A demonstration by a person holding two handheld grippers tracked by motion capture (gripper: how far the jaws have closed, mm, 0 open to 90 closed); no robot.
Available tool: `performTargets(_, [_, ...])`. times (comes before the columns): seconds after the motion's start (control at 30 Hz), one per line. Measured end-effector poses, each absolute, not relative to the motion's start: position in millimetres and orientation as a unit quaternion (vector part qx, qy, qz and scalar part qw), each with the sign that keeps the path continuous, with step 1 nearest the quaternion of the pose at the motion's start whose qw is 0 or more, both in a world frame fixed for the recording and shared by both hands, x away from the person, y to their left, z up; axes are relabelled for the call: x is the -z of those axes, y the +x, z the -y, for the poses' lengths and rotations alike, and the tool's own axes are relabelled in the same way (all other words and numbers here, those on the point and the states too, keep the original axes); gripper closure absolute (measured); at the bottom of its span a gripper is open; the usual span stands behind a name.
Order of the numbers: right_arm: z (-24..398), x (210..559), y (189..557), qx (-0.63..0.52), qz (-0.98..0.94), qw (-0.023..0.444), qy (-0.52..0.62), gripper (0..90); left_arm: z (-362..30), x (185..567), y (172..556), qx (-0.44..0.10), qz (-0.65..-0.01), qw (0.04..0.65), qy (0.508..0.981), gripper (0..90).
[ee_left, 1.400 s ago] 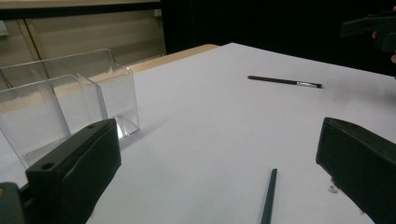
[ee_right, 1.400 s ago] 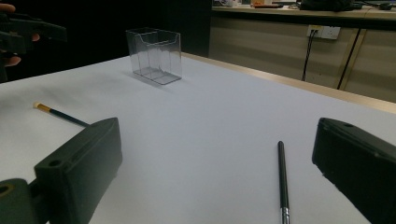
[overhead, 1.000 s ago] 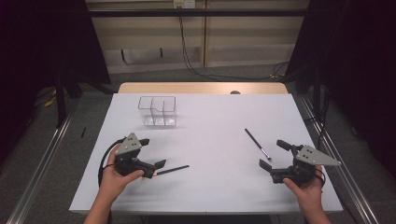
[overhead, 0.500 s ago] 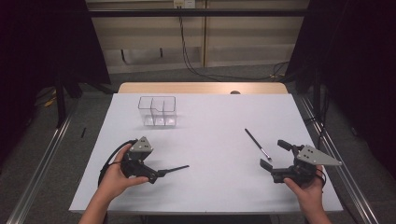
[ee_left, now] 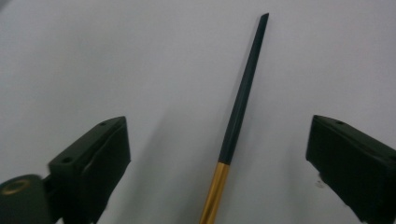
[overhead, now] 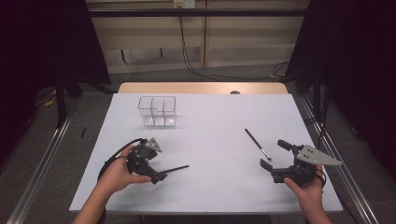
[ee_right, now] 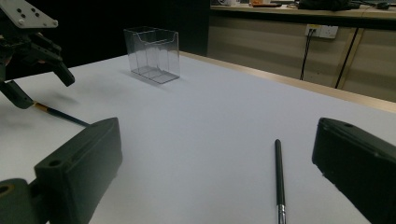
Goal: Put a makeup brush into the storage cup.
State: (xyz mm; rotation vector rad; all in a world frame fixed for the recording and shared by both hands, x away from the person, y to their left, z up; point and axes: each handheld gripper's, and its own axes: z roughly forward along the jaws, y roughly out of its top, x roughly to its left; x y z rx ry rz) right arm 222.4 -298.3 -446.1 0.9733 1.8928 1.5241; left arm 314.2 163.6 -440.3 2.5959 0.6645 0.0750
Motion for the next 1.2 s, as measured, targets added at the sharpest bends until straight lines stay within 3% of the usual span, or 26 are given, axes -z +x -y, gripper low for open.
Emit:
performTargets(0.5, [299,446,223,-0.561,-0.699,0.26,0.36,1.2,-149,440,321,0.002,-0.204,0.167,0.965,42.4])
performTargets(0.57, [299,446,223,-0.56,-0.7,0.26,0.358,1.2,-147,442,321,0.014,-0.199,0.156,0.967,50.2])
performTargets(0.8, [299,446,223,-0.559,-0.701,0.261,0.357,1.4,-141,447,322,0.012,-0.183,0.125,0.975,57.4])
performTargets(0.83, [299,446,223,-0.559,-0.701,0.261,0.358,1.5,-141,446,323,0.012,-0.175,0.118,0.977,63.1])
performTargets(0.87, [299,446,223,-0.559,-0.701,0.261,0.358,1.5,-140,446,323,0.014,-0.175,0.116,0.978,63.1])
performTargets(0.9, [299,447,223,-0.558,-0.702,0.26,0.357,1.5,-138,445,322,0.018,-0.172,0.111,0.979,73.1])
performTargets(0.97, [298,447,223,-0.557,-0.704,0.259,0.356,1.5,-136,445,321,0.023,-0.17,0.104,0.98,78.1])
performTargets(1.2, [297,447,223,-0.556,-0.705,0.259,0.355,1.6,-134,446,323,0.031,-0.169,0.097,0.98,81.8])
